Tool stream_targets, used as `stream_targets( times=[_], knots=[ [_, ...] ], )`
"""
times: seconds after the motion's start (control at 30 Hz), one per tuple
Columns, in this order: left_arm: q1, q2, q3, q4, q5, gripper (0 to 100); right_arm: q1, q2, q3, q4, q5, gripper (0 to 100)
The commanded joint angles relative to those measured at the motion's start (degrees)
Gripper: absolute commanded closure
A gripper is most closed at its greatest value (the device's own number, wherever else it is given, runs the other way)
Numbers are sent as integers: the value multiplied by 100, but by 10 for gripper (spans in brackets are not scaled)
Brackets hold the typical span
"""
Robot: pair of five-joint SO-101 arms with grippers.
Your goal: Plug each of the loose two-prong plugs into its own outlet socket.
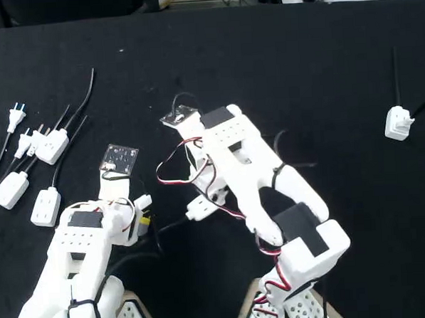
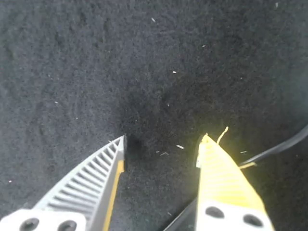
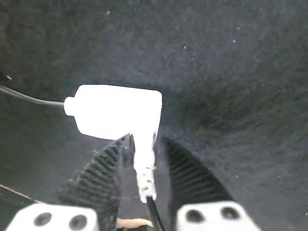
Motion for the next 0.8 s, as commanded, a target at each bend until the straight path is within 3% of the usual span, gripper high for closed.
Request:
stream_targets(
  times=[0.0,0.23,0.4,0.57,0.77],
  knots=[
    [66,-44,-22,-44,44,754,-114,-409,-92,-149,70,832],
    [66,-44,-22,-44,44,754,-132,-418,-901,88,70,829],
    [66,-44,-22,-44,44,754,-554,-444,-1727,668,97,829],
    [66,-44,-22,-35,44,754,-985,-892,-1833,826,633,829],
    [57,-44,-22,-35,44,754,-668,-1446,-1367,800,1424,826]
  ],
)
